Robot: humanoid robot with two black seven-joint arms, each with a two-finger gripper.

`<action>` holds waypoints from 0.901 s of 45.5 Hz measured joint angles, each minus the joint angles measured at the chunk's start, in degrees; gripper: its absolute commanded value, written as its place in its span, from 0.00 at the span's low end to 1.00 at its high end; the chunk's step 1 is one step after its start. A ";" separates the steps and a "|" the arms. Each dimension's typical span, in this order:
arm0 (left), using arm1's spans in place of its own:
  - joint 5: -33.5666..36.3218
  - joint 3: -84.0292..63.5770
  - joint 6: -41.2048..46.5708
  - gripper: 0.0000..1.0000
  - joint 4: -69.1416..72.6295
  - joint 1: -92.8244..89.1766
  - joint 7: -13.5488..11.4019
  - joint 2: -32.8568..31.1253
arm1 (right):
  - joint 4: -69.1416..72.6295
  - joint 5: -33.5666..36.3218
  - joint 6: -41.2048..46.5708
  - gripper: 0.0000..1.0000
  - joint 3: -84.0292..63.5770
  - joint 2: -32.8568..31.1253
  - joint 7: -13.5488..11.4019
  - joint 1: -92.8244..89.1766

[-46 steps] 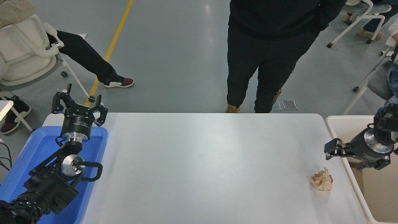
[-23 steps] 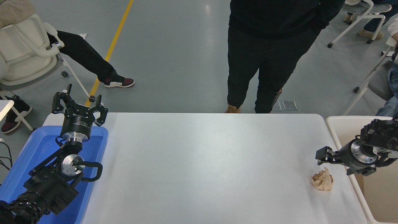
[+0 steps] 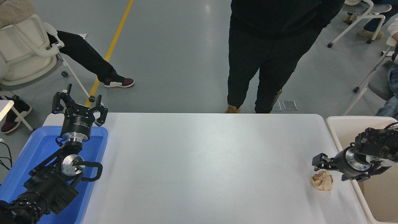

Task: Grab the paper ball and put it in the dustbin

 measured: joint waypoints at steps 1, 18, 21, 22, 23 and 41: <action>0.00 0.00 0.00 0.99 0.00 0.00 0.00 0.00 | -0.09 0.00 -0.10 0.41 0.05 0.03 0.00 -0.15; 0.00 0.00 0.00 0.99 -0.01 0.00 0.00 -0.01 | -0.47 0.03 -0.66 0.00 0.46 0.68 0.04 -1.89; 0.00 0.00 0.00 0.99 0.00 0.00 0.00 -0.01 | -0.37 0.01 -0.31 0.00 0.33 0.68 0.05 -1.78; 0.00 0.00 0.00 0.99 0.00 0.00 0.00 -0.01 | -0.33 -0.03 -0.21 0.00 0.30 0.68 0.05 -1.68; 0.01 0.00 0.00 0.99 -0.01 0.00 0.00 -0.01 | -0.27 -0.09 -0.13 0.00 0.27 0.62 0.06 -1.56; 0.01 0.00 0.00 0.99 0.01 -0.02 0.00 0.00 | 6.88 -0.66 1.44 0.00 -1.54 -5.25 0.11 8.58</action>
